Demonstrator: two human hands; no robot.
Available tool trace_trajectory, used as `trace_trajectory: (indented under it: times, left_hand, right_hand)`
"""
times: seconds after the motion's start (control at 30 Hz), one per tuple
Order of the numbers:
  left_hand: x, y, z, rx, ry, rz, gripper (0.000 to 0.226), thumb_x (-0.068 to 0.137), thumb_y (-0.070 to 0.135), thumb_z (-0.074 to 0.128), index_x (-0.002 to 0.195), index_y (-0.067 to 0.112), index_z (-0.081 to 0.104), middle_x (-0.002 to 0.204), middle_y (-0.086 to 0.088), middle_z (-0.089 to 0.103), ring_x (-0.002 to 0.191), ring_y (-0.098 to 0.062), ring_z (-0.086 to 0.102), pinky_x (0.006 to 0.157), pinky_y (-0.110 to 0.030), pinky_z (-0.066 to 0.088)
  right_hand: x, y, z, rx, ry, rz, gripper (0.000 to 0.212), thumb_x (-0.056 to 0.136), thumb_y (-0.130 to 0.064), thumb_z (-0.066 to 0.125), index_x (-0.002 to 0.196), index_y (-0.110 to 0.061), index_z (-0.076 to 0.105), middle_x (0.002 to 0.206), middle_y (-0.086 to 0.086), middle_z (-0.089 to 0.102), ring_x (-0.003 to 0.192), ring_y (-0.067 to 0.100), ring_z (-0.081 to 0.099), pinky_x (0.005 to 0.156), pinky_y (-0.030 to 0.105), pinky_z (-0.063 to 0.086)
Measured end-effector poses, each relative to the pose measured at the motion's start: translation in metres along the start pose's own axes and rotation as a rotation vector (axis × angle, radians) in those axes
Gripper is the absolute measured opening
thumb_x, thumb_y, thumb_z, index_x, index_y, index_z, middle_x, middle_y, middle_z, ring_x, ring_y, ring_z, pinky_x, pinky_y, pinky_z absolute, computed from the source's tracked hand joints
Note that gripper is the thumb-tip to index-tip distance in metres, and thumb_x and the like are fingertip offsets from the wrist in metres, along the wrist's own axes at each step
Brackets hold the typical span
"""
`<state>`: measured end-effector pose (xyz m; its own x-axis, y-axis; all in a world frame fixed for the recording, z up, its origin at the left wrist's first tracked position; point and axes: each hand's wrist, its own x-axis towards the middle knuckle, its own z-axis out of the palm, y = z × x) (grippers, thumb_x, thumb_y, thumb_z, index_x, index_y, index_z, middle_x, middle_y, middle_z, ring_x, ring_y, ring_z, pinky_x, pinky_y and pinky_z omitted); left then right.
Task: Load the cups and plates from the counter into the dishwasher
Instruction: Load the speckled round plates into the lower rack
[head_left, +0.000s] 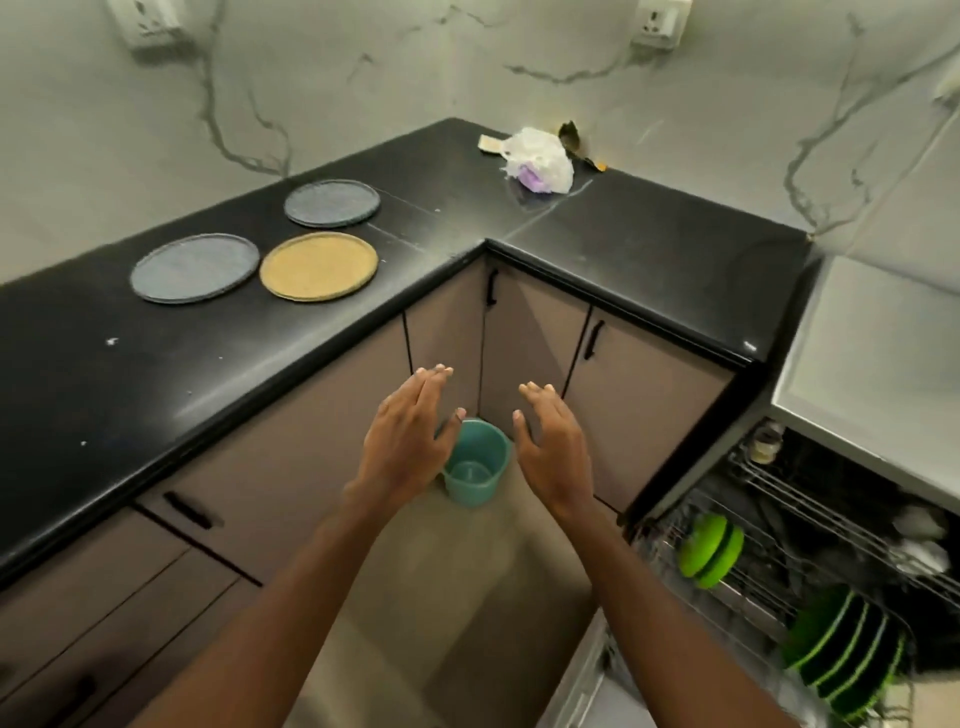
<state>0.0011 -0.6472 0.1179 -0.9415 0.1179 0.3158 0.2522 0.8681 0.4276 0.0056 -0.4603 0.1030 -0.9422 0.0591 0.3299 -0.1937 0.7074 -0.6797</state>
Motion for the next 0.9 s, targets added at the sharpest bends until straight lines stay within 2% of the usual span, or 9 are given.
trace_trajectory:
  times: [0.13, 0.27, 0.37, 0.53, 0.9]
  left_hand:
    - [0.009, -0.030, -0.029, 0.004, 0.067, -0.030, 0.055, 0.094, 0.035, 0.056, 0.142, 0.014, 0.041, 0.145, -0.005, 0.046, 0.139, -0.021, 0.037, 0.113, -0.037, 0.030]
    - [0.020, -0.057, -0.051, -0.011, 0.115, -0.072, 0.055, 0.093, 0.037, 0.055, 0.142, 0.015, 0.042, 0.143, -0.005, 0.048, 0.137, -0.020, 0.039, 0.112, -0.037, 0.033]
    - [0.030, -0.072, -0.064, -0.005, 0.167, -0.080, 0.051, 0.093, 0.035, 0.056, 0.138, 0.015, 0.045, 0.138, -0.004, 0.052, 0.129, -0.019, 0.046, 0.106, -0.033, 0.035]
    - [0.055, -0.101, -0.075, 0.008, 0.183, -0.113, 0.050, 0.093, 0.034, 0.055, 0.138, 0.016, 0.044, 0.138, -0.005, 0.052, 0.131, -0.022, 0.045, 0.106, -0.040, 0.039]
    - [0.158, -0.171, -0.077, 0.041, 0.208, -0.174, 0.050, 0.092, 0.032, 0.060, 0.136, 0.014, 0.046, 0.137, -0.005, 0.052, 0.126, -0.023, 0.049, 0.103, -0.038, 0.040]
  right_hand:
    - [0.020, -0.036, 0.021, 0.016, -0.044, -0.079, 0.039, 0.096, -0.019, 0.053, 0.135, -0.013, 0.053, 0.141, 0.003, 0.052, 0.140, 0.015, 0.034, 0.110, 0.020, 0.024]
    - [0.041, -0.062, 0.043, 0.025, -0.063, -0.147, 0.039, 0.097, -0.020, 0.052, 0.135, -0.014, 0.054, 0.141, 0.002, 0.052, 0.140, 0.014, 0.033, 0.111, 0.022, 0.026]
    - [0.058, -0.075, 0.056, 0.038, -0.064, -0.176, 0.039, 0.096, -0.020, 0.052, 0.135, -0.014, 0.054, 0.141, 0.001, 0.052, 0.140, 0.014, 0.033, 0.112, 0.024, 0.027]
    - [0.096, -0.094, 0.079, 0.050, -0.060, -0.212, 0.039, 0.097, -0.020, 0.052, 0.135, -0.015, 0.053, 0.140, 0.001, 0.052, 0.140, 0.012, 0.033, 0.111, 0.020, 0.025]
    - [0.225, -0.109, 0.149, 0.050, -0.070, -0.299, 0.037, 0.094, -0.015, 0.056, 0.130, -0.011, 0.058, 0.135, 0.005, 0.057, 0.134, 0.014, 0.042, 0.109, 0.015, 0.026]
